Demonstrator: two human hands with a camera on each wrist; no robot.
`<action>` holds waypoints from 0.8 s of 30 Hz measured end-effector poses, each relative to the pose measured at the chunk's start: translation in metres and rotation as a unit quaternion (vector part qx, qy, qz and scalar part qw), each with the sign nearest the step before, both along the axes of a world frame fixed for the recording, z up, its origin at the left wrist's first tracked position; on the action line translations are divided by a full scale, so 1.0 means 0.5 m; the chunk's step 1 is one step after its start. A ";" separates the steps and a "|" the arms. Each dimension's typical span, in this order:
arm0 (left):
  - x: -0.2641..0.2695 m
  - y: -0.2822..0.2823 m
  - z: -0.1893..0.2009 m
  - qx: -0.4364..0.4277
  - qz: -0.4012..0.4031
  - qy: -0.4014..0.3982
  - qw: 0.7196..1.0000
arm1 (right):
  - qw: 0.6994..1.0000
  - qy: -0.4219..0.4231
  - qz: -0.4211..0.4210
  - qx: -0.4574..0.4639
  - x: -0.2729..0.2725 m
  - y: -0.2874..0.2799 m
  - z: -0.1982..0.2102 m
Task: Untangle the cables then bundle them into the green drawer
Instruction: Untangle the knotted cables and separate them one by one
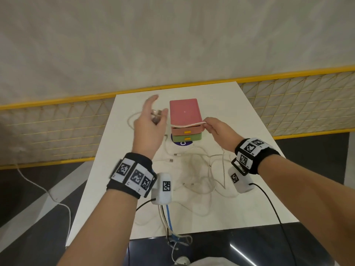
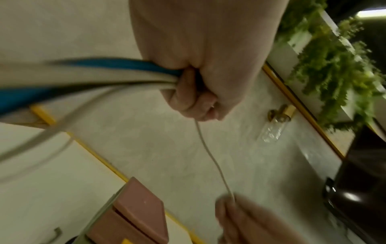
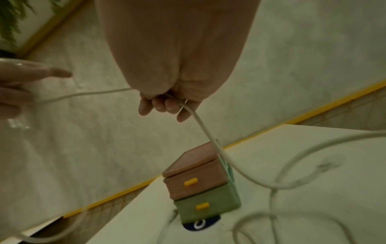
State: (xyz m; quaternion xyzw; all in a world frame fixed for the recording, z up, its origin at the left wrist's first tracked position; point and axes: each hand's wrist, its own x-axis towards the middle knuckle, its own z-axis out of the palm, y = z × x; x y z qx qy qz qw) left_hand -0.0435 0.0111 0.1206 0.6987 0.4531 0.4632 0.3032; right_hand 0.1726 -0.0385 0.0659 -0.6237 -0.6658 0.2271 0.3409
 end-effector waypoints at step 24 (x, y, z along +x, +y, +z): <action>-0.026 -0.022 -0.006 -0.037 -0.025 0.027 0.999 | 0.970 -0.104 0.124 -0.183 0.006 -0.124 0.003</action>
